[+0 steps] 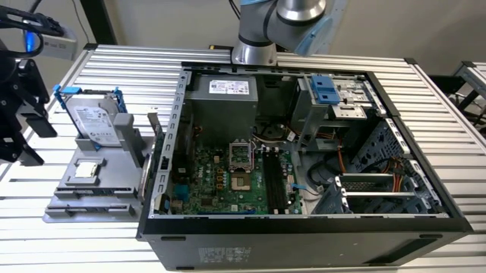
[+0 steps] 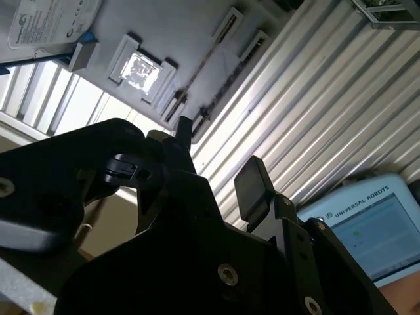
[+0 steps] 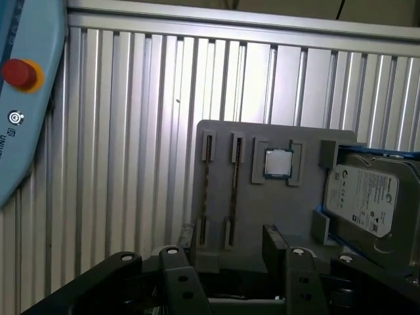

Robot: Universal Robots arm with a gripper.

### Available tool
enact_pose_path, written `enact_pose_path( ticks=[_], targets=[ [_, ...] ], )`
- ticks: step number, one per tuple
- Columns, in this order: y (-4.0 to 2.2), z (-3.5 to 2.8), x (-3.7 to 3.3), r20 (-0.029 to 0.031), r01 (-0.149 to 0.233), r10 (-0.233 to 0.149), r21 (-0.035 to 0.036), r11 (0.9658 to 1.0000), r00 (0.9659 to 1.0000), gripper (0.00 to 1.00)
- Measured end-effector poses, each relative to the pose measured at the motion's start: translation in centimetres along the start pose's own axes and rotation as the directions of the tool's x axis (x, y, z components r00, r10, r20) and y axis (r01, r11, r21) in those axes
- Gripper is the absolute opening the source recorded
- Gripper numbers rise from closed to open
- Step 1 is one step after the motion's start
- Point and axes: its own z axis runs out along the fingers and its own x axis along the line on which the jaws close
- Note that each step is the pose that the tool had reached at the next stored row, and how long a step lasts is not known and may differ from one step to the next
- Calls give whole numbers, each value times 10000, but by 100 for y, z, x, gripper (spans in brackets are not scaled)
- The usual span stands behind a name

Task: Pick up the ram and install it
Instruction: 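Pick up the ram and move it above insertion slot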

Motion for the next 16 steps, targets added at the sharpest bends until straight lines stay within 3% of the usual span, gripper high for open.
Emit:
enact_pose_path(
  ticks=[16],
  targets=[
    [1, 170, 4, 0, -46, 46, 2, 10000, 10000, 100]
  ],
)
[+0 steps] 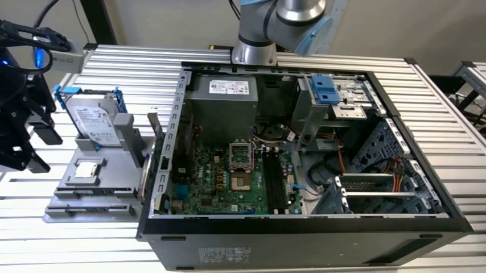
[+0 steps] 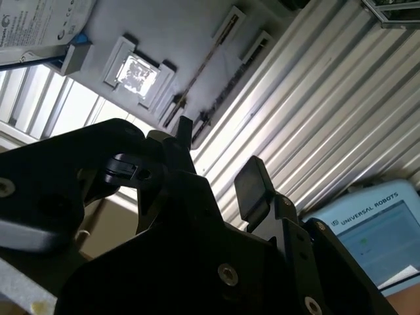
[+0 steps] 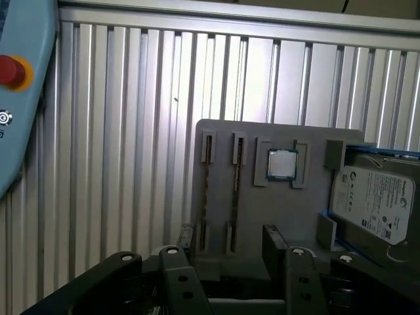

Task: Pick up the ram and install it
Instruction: 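Pick up the ram and move it above insertion slot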

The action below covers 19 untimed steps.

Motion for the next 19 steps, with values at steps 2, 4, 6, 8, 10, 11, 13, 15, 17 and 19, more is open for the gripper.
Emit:
enact_pose_path(
  ticks=[2, 4, 6, 8, 10, 11, 13, 15, 17, 19],
  targets=[
    [0, 18, 1, -1, -6, 6, -1, 10000, 10000, 100],
    [0, 36, 1, -1, -13, 13, -1, 10000, 10000, 100],
    [0, 55, 2, 0, -19, 19, 1, 10000, 10000, 100],
    [0, 71, 2, 0, -25, 25, 0, 10000, 10000, 100],
    [0, 87, 2, -1, -30, 30, 0, 10000, 10000, 100],
    [0, 95, 2, 0, -33, 33, 1, 10000, 10000, 100],
    [1, 109, 3, -1, -37, 37, 0, 10000, 10000, 100],
    [0, 123, 3, -1, -42, 42, 0, 10000, 10000, 100],
    [0, 137, 3, -1, -46, 46, 1, 10000, 10000, 100],
    [0, 150, 4, -1, -50, 50, 1, 10000, 10000, 100]
  ],
)
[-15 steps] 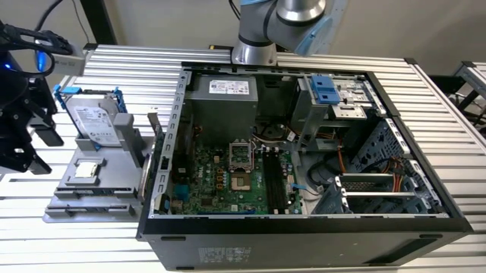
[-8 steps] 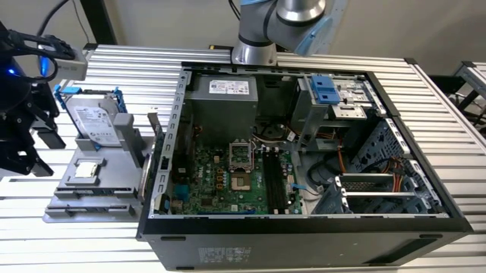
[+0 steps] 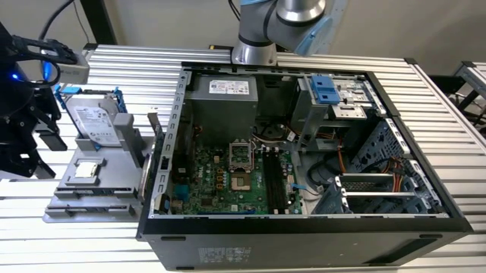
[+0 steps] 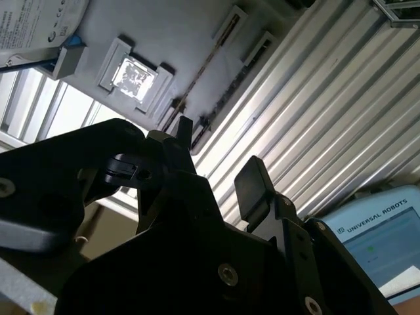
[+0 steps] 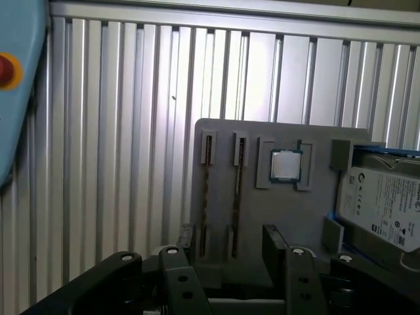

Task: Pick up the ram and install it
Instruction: 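Pick up the ram and move it above insertion slot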

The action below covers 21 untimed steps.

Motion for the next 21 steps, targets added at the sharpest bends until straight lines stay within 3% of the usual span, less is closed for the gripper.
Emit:
enact_pose_path(
  ticks=[21],
  targets=[
    [2, 143, 2, 1, -44, 44, 2, 10000, 10000, 100]
  ],
)
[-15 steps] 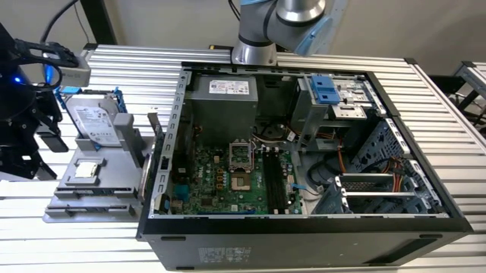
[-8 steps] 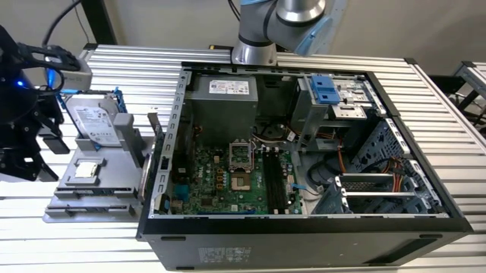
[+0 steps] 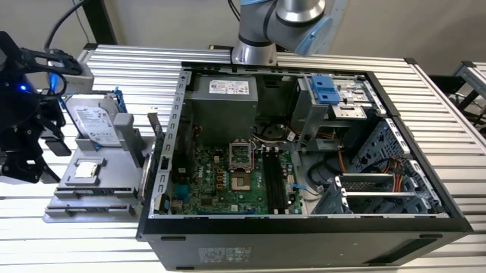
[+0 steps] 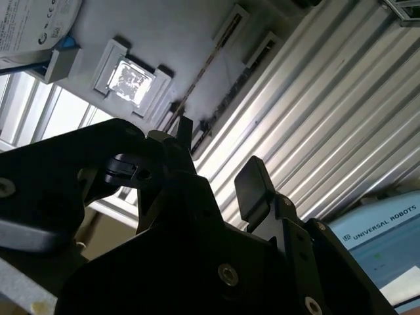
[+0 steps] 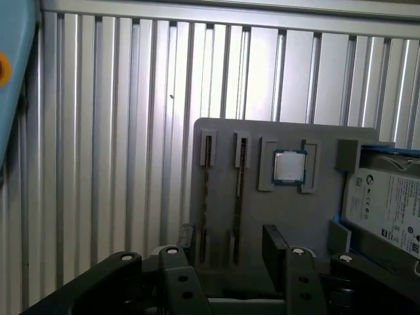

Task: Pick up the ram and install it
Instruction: 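Pick up the ram and move it above insertion slot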

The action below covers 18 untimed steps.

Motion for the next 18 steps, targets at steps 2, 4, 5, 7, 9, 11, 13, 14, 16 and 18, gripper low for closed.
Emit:
enact_pose_path(
  ticks=[2, 4, 5, 7, 9, 11, 13, 14, 16, 18],
  targets=[
    [0, 17, 1, -1, -1, 1, -1, 10000, 10000, 100],
    [-1, 38, 2, -1, -3, 3, -1, 10000, 10000, 100],
    [-1, 49, 2, -1, -3, 3, -1, 10000, 10000, 100],
    [-1, 71, 3, -1, -6, 6, -1, 10000, 10000, 100],
    [-1, 94, 3, -1, -8, 8, -1, 10000, 10000, 100],
    [-1, 117, 4, 0, -10, 10, 0, 10000, 10000, 100],
    [-1, 137, 5, -1, -11, 11, -1, 10000, 10000, 100],
    [-1, 149, 5, -1, -13, 13, 0, 10000, 10000, 100],
    [-1, 170, 5, -1, -14, 14, -1, 10000, 10000, 100],
    [-1, 191, 6, -1, -16, 16, -1, 10000, 10000, 100]
  ],
)
